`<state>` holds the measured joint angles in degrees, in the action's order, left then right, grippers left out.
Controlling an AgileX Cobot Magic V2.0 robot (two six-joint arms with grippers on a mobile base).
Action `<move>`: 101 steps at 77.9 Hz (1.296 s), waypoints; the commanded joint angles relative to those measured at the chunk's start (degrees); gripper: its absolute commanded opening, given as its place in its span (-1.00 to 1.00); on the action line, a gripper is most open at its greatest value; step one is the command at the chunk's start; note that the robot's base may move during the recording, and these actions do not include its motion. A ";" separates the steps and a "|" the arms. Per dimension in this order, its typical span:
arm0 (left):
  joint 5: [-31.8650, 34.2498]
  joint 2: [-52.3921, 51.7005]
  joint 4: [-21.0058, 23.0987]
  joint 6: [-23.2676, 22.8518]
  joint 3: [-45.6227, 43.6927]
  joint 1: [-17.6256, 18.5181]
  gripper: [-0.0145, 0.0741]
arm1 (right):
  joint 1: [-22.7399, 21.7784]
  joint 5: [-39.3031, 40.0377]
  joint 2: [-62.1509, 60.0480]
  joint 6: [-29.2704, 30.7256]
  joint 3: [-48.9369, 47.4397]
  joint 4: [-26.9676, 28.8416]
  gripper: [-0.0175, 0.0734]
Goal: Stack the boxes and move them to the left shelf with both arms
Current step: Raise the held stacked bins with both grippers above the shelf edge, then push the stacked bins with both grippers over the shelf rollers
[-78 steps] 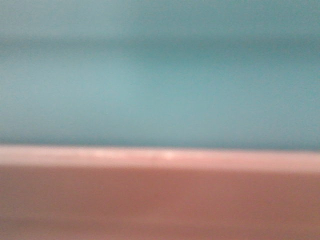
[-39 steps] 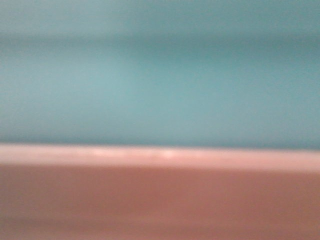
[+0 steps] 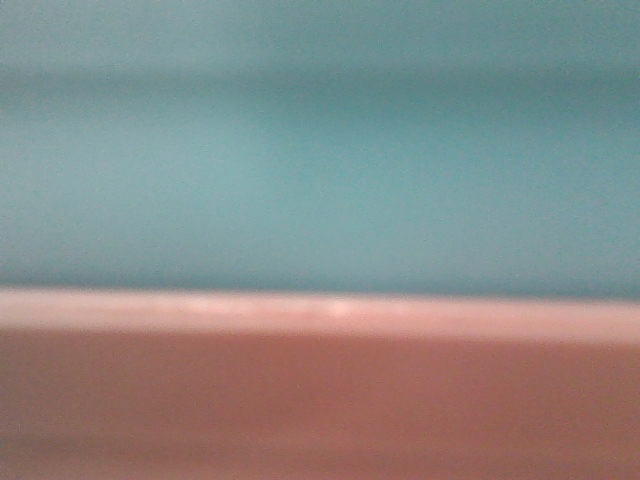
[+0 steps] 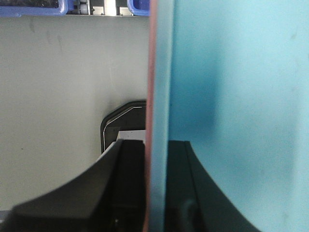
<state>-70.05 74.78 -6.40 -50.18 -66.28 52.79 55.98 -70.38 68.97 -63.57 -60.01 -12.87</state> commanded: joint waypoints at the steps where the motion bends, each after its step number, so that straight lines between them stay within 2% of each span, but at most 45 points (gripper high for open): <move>1: -1.78 -1.88 -1.74 -0.12 -1.99 0.39 -0.66 | -0.10 -1.31 -1.60 0.15 -1.88 -3.32 -0.49; 19: -0.45 -1.88 -2.59 0.15 -1.99 0.39 -0.66 | -0.10 -1.87 -1.60 2.82 -1.93 -7.32 -0.49; 33: 5.57 -1.83 -2.69 4.85 -2.18 -0.93 -0.66 | -1.12 3.41 -1.60 7.95 -2.11 -9.78 -0.49; 43: 12.65 -1.74 -2.82 6.06 -2.18 -4.54 -0.66 | -5.24 9.64 -1.48 9.01 -2.11 -11.85 -0.49; 51: 16.77 -0.79 -2.82 7.07 -2.73 -7.94 -0.66 | -10.32 12.83 -0.40 10.66 -2.63 -11.85 -0.49; 60: 17.94 1.94 -1.94 12.96 -5.74 -10.99 -0.66 | -15.27 14.95 2.34 16.12 -5.22 -11.79 -0.49; 65: 18.42 4.34 -2.04 15.89 -8.76 -12.08 -0.66 | -17.75 16.52 4.36 19.11 -7.70 -11.79 -0.49; 70: 19.45 6.75 -2.04 16.83 -11.16 -13.07 -0.66 | -19.78 18.50 6.90 21.21 -10.27 -11.79 -0.49; 83: 20.58 14.23 -2.04 19.44 -20.23 -15.32 -0.66 | -24.72 21.34 12.98 22.55 -18.04 -11.79 -0.49; 90: 21.95 18.31 -2.04 21.46 -25.70 -16.35 -0.66 | -26.46 22.41 16.65 24.00 -21.99 -11.79 -0.49; 101: 22.74 25.11 -1.80 21.56 -34.05 -18.67 -0.66 | -28.29 24.81 22.08 25.31 -27.52 -11.79 -0.49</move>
<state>-52.62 99.47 -8.36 -29.81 -93.51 35.00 28.64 -52.62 91.22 -39.57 -82.57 -21.89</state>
